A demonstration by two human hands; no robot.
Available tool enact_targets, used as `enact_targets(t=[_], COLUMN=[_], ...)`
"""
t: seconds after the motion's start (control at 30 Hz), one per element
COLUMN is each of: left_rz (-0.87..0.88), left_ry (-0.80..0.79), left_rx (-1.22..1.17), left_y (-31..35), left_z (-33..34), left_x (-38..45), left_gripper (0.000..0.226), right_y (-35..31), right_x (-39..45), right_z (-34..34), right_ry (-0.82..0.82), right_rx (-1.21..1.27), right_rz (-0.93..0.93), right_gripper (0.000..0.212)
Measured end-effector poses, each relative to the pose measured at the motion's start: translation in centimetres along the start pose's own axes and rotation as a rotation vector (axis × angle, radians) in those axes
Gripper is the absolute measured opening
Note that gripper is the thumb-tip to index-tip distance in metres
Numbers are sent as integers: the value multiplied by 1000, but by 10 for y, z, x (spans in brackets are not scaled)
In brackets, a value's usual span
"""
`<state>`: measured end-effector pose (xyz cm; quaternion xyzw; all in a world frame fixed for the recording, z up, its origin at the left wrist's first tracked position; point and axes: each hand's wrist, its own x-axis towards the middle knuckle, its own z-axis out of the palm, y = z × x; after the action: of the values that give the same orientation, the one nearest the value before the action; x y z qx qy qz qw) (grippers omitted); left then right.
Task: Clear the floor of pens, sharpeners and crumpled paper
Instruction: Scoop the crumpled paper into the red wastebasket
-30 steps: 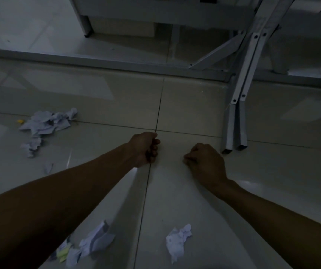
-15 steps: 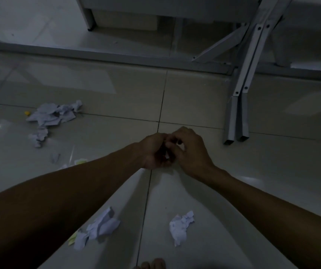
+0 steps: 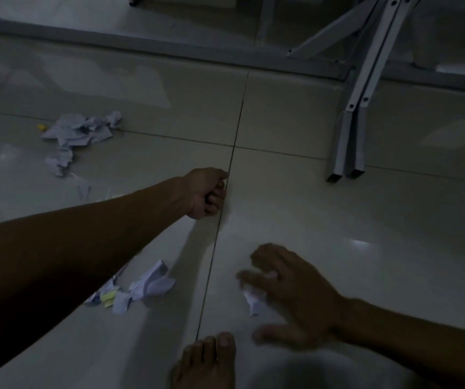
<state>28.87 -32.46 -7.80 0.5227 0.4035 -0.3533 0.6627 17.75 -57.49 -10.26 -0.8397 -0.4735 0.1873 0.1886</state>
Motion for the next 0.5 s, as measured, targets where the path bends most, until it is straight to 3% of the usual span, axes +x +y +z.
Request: enact_targets(t=[0.07,0.23,0.5], left_rz=[-1,25,106], left_ry=[12,56,166], left_rx=[7,-44,-254], left_y=[-7,-15,-24], left_z=[-6,-25,-77], left_x=[-4,-22,-66], left_gripper=[48,47,46], right_y=[-8,-6,9], right_x=[-10,13,34], right_z=[22,43,45], right_ry=[-25,212,389], right_rx=[-107,-250,-251], right_rz=[-34,-147,-272], right_gripper=[70,21,38])
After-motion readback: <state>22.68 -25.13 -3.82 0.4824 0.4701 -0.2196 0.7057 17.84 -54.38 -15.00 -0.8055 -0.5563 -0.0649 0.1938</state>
